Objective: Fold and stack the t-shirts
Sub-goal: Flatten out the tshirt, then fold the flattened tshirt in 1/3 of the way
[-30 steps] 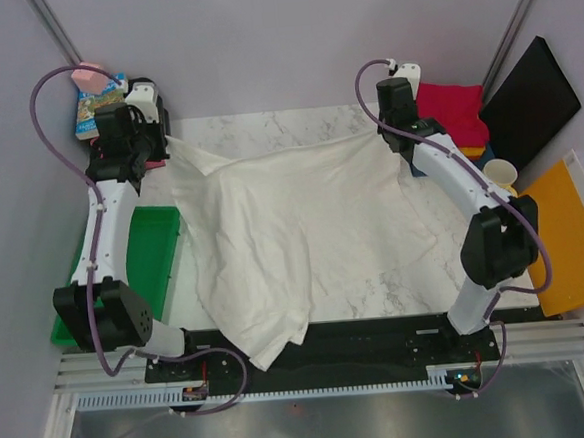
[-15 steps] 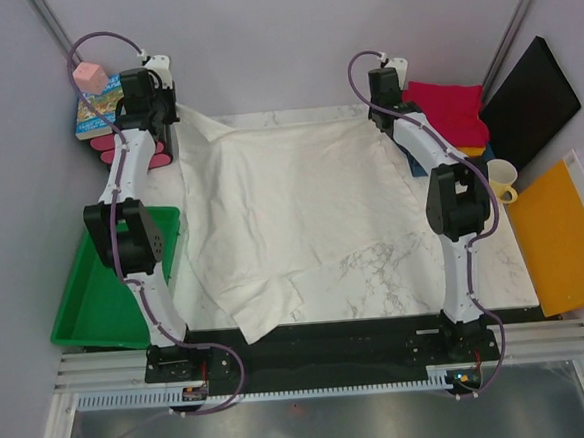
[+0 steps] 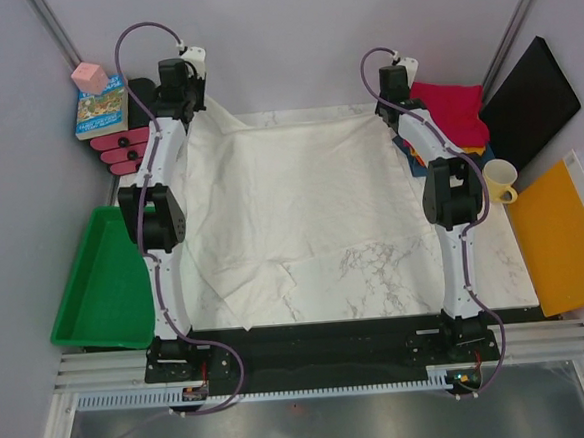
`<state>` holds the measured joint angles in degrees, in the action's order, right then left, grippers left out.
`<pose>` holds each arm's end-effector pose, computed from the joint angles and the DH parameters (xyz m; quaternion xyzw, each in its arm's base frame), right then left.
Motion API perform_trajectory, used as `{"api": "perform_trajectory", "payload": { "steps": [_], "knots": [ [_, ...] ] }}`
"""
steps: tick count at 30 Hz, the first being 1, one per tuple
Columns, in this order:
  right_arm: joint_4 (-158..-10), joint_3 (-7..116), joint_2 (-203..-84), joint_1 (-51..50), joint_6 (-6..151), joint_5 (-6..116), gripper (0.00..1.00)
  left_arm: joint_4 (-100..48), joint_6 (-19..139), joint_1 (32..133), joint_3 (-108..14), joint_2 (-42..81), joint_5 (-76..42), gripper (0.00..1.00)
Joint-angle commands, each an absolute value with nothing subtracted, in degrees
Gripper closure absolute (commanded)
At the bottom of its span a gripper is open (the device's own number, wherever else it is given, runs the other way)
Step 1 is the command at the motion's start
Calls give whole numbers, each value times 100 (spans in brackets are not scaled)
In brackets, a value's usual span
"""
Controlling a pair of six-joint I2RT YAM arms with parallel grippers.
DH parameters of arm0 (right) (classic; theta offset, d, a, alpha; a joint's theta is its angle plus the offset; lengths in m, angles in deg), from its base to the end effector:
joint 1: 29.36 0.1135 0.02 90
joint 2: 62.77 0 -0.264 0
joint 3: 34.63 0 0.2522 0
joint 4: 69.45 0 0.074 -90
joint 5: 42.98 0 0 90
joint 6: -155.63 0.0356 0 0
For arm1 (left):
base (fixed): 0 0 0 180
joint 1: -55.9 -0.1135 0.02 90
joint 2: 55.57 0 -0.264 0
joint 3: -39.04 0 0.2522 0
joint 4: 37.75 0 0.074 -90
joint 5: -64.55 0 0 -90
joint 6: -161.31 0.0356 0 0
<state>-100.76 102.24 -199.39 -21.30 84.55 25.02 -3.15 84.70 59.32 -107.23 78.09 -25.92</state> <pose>0.5521 0.0647 0.2407 0.1743 0.8419 -0.0489 0.5084 0.5490 -0.0325 0.3185 0.1189 0.8204 0.0520 0.5568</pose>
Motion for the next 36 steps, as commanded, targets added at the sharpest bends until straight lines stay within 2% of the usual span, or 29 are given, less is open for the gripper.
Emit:
{"api": "perform_trajectory", "payload": {
  "steps": [1,12,27,36],
  "knots": [
    [-9895,10622,-20120,-2241,8655,2636,100,-597,8819,6020,-11051,7986,-2940,98],
    [-9860,10719,-20174,-2286,8752,2812,100,-764,8811,6073,-11157,7979,-3230,98],
    [-9429,8444,-18293,-2075,8839,2654,100,-395,8160,6038,-8426,5799,-2571,98],
    [-9315,7161,-17510,-2039,8919,2601,100,-211,7932,5994,-7327,4832,-2167,98]
  ]
}}
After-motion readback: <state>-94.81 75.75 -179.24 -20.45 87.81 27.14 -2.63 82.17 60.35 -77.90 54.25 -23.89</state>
